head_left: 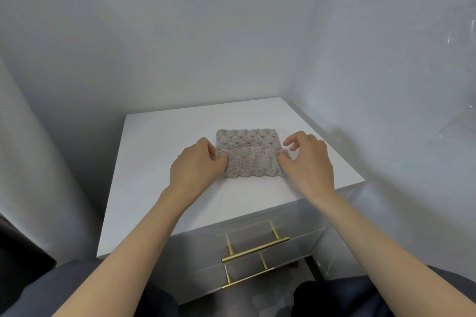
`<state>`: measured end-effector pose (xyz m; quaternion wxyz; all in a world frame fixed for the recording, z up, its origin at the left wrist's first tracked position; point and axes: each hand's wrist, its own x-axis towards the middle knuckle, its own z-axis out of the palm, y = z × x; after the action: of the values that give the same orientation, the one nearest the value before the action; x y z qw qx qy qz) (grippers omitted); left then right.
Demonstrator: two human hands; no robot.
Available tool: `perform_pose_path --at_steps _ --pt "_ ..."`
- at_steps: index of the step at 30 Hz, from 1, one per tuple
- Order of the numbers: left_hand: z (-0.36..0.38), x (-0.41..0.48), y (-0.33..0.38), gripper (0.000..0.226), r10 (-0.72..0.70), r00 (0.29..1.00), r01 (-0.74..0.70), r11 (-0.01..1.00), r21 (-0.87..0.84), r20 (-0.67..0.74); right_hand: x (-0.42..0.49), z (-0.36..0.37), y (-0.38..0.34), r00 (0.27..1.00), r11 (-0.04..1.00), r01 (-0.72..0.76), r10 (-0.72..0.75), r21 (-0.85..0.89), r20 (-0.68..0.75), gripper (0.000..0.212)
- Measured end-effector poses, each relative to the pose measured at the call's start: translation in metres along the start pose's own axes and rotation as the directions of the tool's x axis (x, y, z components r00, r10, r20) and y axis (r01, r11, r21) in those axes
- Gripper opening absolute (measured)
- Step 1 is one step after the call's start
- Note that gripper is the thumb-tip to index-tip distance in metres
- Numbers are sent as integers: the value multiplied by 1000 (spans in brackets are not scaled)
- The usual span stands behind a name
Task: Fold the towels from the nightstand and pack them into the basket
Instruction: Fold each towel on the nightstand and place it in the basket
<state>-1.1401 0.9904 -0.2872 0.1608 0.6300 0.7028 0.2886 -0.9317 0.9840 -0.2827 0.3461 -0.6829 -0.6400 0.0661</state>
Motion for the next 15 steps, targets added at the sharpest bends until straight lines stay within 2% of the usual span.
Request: perform_pose_path --at_steps 3,6,11,15 --pt "2 0 1 22 19 1000 -20 1000 -17 -18 -7 -3 -11 952 951 302 -304 -64 -28 32" --pt "2 2 0 20 13 1000 -13 999 -34 -4 -17 -3 -21 872 870 485 -475 -82 118 49" --pt "1 2 1 19 -1 1000 2 998 -58 13 -38 10 -30 773 769 614 -541 -179 332 56" --pt "1 2 1 19 0 1000 0 999 -51 9 -40 16 -23 780 768 598 -492 -229 387 63"
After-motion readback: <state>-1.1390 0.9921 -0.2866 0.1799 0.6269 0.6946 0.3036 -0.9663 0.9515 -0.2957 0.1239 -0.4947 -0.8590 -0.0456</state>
